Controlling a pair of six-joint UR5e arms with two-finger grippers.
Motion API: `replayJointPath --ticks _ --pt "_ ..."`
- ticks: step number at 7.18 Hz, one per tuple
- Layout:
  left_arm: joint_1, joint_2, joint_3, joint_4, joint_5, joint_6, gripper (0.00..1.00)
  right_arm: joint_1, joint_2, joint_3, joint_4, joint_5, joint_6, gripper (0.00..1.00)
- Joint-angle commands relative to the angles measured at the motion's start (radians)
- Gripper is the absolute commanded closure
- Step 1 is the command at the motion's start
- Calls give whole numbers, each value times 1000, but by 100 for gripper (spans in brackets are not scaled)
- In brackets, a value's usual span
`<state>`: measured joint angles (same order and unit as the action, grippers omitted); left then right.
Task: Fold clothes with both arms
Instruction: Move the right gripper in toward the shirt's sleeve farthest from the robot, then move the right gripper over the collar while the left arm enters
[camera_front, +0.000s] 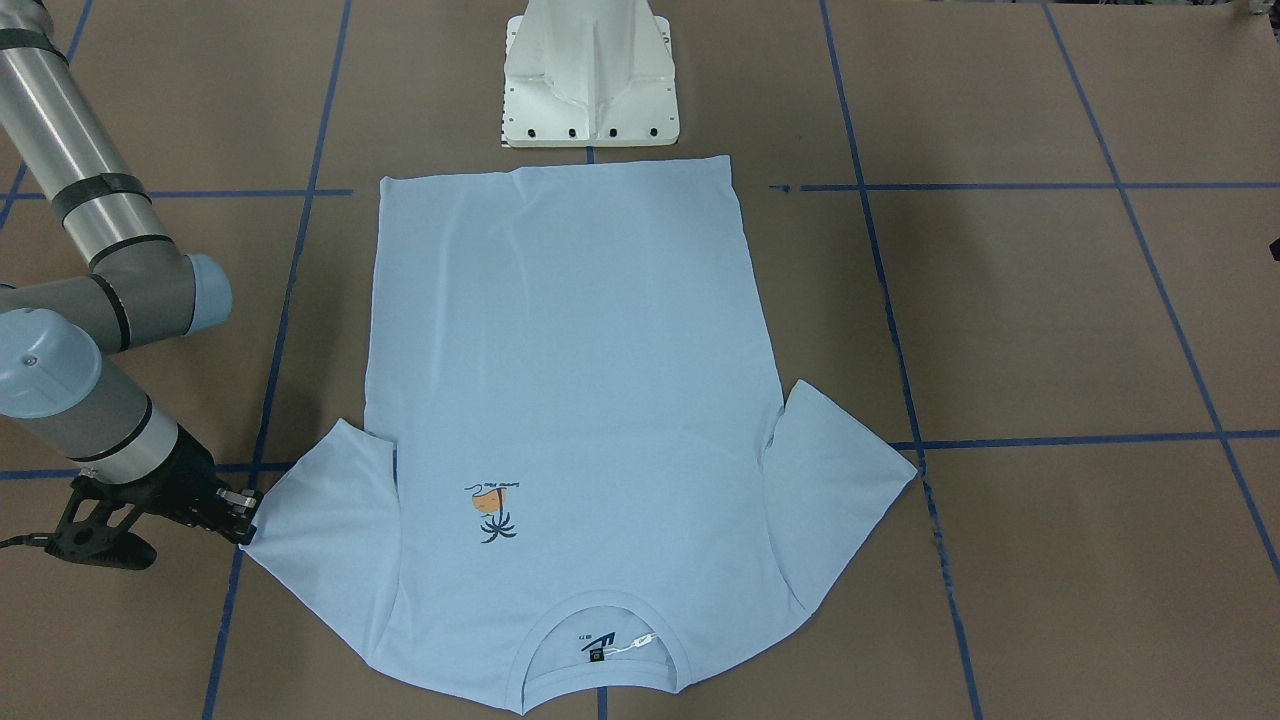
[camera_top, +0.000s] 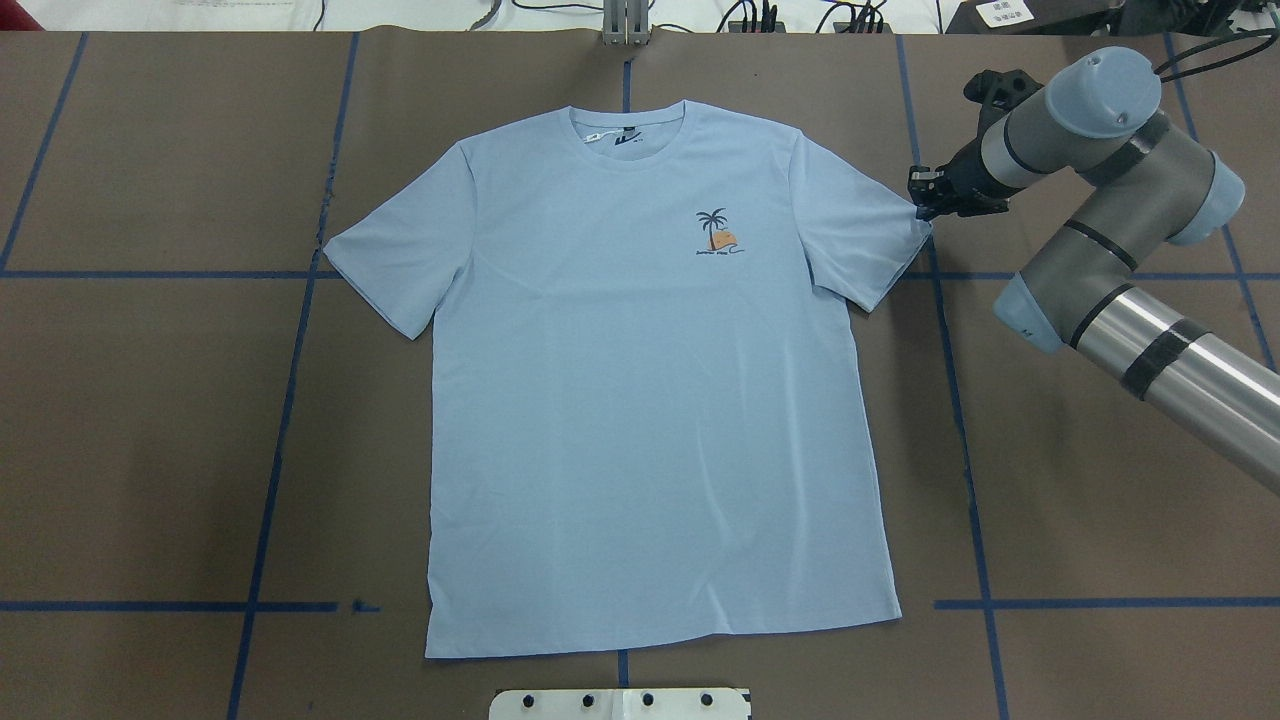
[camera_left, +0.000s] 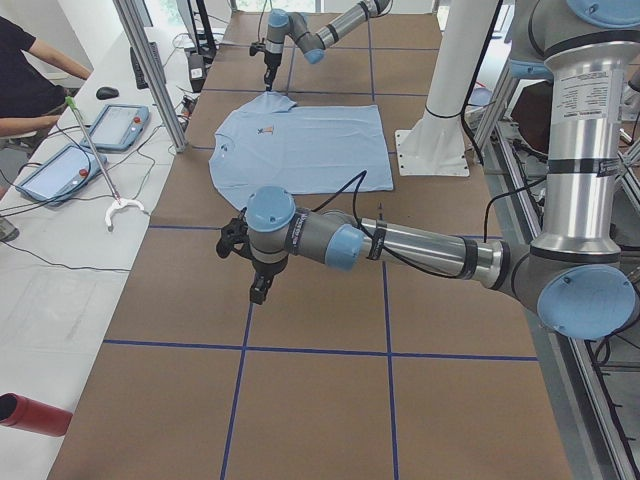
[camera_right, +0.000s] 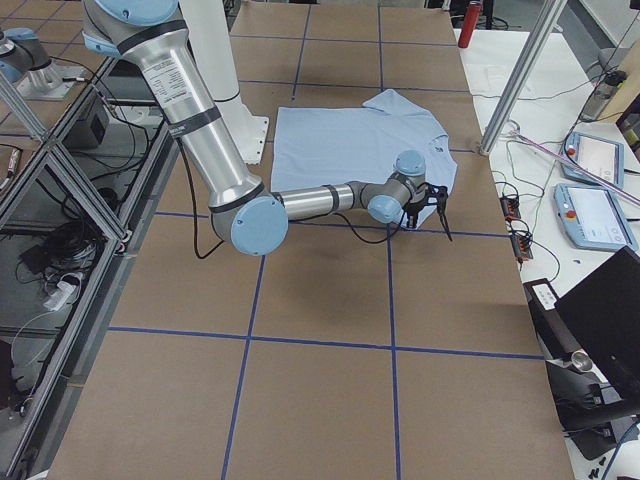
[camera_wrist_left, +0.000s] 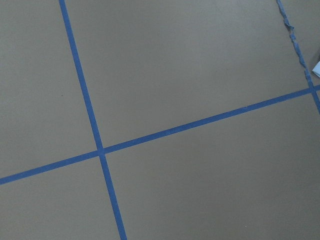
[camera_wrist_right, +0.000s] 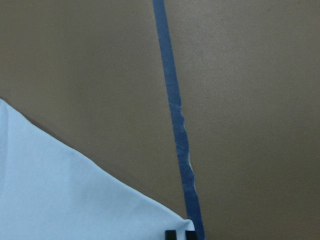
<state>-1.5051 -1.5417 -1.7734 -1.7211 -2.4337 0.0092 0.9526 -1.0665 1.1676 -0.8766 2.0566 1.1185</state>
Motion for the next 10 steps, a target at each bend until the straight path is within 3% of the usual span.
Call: replayJointPath --ticks 1,4,6,8,9,10 --pt "0 0 -4 0 -2 0 0 2 -6 6 7 1 -14 100" --pt "0 0 -14 0 -2 -2 0 -11 35 44 -22 7 32 100" --pt "0 0 -15 0 -1 -2 0 -73 184 40 -137 -22 201 100" --pt "0 -3 -21 0 -1 -2 0 -176 308 -33 -154 -174 306 100" --pt "0 -6 -20 0 1 -2 0 -214 335 -60 -147 -211 302 85" --pt "2 -15 -8 0 1 0 0 -244 341 -62 -145 -269 302 1"
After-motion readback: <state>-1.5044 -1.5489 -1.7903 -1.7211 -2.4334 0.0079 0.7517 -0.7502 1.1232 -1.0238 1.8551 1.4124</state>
